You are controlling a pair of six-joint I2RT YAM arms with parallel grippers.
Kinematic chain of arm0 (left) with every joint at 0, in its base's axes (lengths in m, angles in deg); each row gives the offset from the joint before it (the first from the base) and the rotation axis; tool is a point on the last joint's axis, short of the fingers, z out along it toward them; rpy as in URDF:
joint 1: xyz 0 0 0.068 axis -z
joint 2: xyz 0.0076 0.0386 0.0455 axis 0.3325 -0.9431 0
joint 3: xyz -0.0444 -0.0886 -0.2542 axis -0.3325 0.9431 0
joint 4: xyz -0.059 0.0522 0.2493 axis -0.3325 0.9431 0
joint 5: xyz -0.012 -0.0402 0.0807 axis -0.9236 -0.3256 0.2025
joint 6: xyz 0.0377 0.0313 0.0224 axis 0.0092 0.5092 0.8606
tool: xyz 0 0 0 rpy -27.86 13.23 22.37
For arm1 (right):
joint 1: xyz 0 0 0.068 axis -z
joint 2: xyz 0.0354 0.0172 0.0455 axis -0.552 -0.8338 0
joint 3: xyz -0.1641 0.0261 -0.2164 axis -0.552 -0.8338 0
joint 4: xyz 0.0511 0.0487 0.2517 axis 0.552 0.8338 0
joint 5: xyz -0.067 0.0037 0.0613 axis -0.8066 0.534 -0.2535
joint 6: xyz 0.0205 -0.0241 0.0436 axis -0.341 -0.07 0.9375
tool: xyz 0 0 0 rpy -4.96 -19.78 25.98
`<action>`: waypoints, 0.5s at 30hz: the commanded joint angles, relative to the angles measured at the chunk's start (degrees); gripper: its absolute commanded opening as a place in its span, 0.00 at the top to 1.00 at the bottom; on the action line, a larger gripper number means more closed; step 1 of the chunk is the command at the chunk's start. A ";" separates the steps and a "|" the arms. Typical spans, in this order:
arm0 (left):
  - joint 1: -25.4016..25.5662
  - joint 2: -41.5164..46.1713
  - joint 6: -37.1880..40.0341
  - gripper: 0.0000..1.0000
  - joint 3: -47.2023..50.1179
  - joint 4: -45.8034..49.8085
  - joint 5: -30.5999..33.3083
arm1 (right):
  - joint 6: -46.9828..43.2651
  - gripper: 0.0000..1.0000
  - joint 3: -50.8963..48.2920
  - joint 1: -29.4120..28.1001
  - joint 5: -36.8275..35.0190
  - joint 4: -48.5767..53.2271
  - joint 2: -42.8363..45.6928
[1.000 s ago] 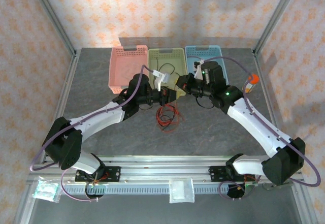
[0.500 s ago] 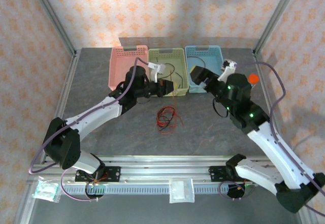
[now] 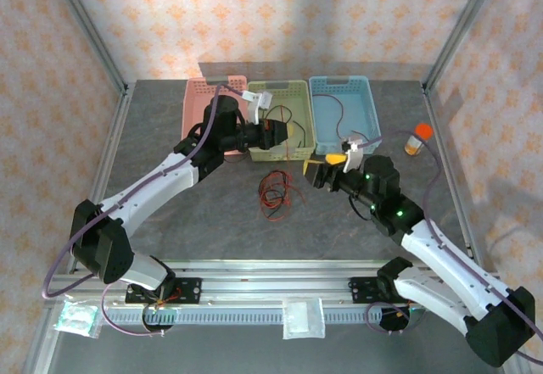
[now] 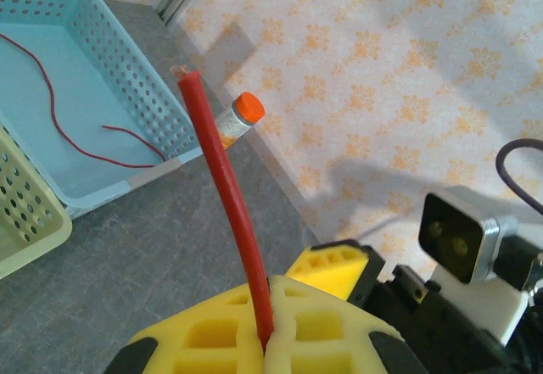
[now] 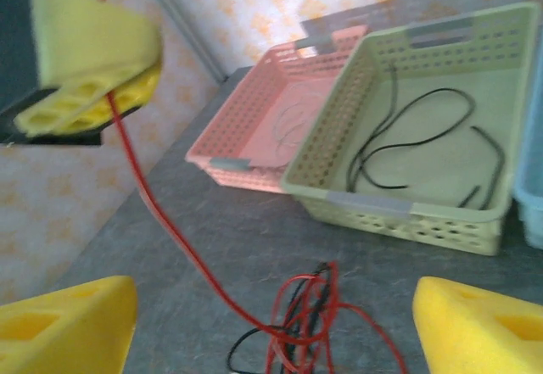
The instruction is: Untangle the cables
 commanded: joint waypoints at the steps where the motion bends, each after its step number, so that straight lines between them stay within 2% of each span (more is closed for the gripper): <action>1: -0.36 2.01 -0.47 1.00 -2.22 0.90 -1.47 | -1.86 0.22 -1.58 -1.50 6.39 -11.23 -0.97; 9: -0.37 1.70 -2.94 1.00 -2.42 -0.63 -2.40 | -2.45 0.38 -1.63 -5.40 5.29 -23.78 -12.62; 15: -0.29 2.27 -3.17 1.00 -1.78 -1.23 -2.53 | -3.01 0.48 -0.76 -5.56 3.33 -27.95 -18.52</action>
